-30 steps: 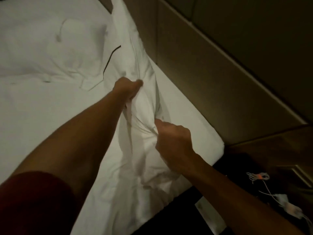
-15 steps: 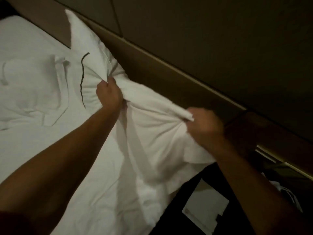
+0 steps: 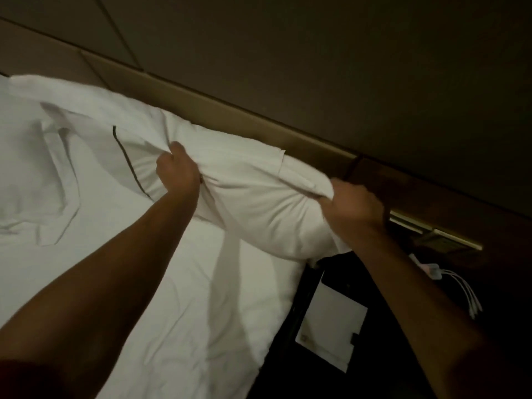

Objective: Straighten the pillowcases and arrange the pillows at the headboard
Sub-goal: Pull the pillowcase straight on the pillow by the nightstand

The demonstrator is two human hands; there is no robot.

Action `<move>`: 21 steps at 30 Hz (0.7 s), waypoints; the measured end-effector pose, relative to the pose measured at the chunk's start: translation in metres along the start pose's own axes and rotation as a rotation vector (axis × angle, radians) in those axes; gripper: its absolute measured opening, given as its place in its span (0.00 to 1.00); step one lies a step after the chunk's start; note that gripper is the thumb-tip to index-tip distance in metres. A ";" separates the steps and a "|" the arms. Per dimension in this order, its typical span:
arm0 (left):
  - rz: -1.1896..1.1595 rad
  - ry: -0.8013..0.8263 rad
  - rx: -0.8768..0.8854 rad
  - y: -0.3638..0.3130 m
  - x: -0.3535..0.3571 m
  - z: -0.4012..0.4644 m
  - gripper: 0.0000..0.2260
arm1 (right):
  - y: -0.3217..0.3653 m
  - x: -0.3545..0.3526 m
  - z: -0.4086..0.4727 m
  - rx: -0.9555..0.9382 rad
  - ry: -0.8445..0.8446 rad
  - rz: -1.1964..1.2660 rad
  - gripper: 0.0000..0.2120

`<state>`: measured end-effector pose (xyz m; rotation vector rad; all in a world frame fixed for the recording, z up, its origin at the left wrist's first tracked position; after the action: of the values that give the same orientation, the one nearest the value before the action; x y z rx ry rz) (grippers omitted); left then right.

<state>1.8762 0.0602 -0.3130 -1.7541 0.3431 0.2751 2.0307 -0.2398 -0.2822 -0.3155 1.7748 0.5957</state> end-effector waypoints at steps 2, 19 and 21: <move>-0.164 -0.029 -0.006 -0.020 0.001 -0.010 0.23 | -0.009 -0.017 0.000 0.025 -0.035 0.096 0.16; -0.099 0.105 -0.022 -0.009 0.040 -0.040 0.21 | -0.062 -0.008 -0.009 0.160 -0.268 0.106 0.13; -0.115 0.089 -0.008 -0.007 0.039 -0.040 0.21 | -0.057 -0.005 -0.017 0.139 -0.322 0.132 0.13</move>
<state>1.9153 0.0189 -0.3123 -1.7904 0.3047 0.1161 2.0470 -0.2977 -0.2869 -0.0040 1.5232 0.5782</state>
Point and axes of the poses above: each hand's wrist, its own z-axis towards the middle knuckle, its own x-axis out of the palm, y = z × x, the point moved 5 cm from there along z, towards the middle knuckle, and after that the axes turned 1 degree about z, right-handed, at the moved point
